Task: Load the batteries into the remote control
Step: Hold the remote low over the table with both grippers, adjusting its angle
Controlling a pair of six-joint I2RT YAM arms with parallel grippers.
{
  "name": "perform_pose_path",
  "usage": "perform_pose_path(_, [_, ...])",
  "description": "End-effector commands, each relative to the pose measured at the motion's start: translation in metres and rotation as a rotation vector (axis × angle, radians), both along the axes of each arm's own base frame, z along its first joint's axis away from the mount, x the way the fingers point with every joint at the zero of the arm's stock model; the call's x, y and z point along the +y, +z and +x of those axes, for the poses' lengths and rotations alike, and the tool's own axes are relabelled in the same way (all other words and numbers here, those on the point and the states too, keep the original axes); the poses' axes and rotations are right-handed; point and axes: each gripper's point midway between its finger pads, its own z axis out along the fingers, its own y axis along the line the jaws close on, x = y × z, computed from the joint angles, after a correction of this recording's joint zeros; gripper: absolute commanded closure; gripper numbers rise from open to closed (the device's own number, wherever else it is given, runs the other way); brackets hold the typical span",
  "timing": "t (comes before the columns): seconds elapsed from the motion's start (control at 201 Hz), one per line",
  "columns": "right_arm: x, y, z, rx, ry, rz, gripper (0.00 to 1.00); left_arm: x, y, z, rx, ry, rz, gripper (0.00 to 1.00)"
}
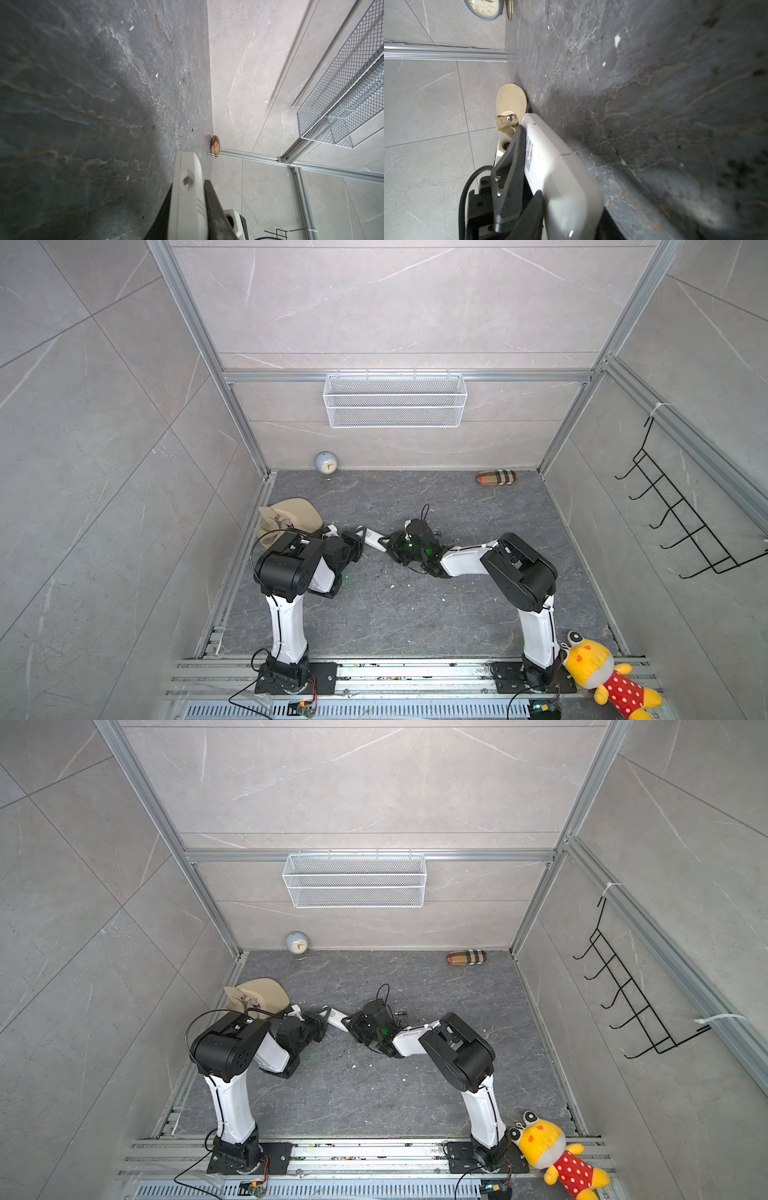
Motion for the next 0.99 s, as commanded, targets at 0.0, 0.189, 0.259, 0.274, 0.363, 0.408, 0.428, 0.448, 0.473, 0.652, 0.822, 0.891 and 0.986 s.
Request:
perform_pose_path(0.0, [-0.028,-0.057,-0.019,0.093,0.031,-0.204,0.66,0.008,0.035,0.016,-0.159,0.025,0.038,1.0])
perform_pose_path(0.189, [-0.04,-0.068,-0.024,0.131,0.045,-0.284,0.67,0.007,0.022,0.014,-0.133,0.013,0.051,1.0])
perform_pose_path(0.259, [-0.045,-0.071,-0.026,0.141,0.05,-0.322,0.7,0.008,0.019,0.013,-0.127,0.012,0.055,1.0])
perform_pose_path(0.274, [-0.046,-0.071,-0.026,0.143,0.053,-0.329,0.7,0.007,0.02,0.013,-0.129,0.011,0.056,1.0])
perform_pose_path(0.363, [-0.049,-0.069,-0.027,0.137,0.062,-0.361,0.69,0.008,0.022,0.012,-0.136,0.013,0.062,1.0])
perform_pose_path(0.408, [-0.05,-0.069,-0.028,0.134,0.065,-0.362,0.68,0.008,0.023,0.012,-0.14,0.013,0.066,1.0])
perform_pose_path(0.428, [-0.05,-0.07,-0.028,0.135,0.065,-0.362,0.68,0.008,0.023,0.013,-0.142,0.013,0.067,1.0])
perform_pose_path(0.448, [-0.05,-0.07,-0.028,0.134,0.066,-0.362,0.68,0.009,0.023,0.013,-0.142,0.015,0.067,1.0])
perform_pose_path(0.473, [-0.05,-0.07,-0.029,0.135,0.067,-0.362,0.68,0.008,0.024,0.013,-0.142,0.014,0.065,1.0])
perform_pose_path(0.652, [-0.06,-0.072,-0.031,0.14,0.071,-0.408,0.68,0.01,0.021,0.012,-0.137,0.014,0.072,1.0])
perform_pose_path(0.822, [-0.074,-0.071,-0.035,0.125,0.115,-0.505,0.67,0.008,0.017,0.007,-0.132,-0.006,0.086,1.0])
perform_pose_path(0.891, [-0.076,-0.07,-0.036,0.134,0.123,-0.527,0.67,0.009,0.014,0.005,-0.129,-0.006,0.097,1.0])
perform_pose_path(0.986, [-0.076,-0.069,-0.036,0.118,0.145,-0.548,0.66,0.009,0.012,0.005,-0.126,-0.009,0.105,1.0])
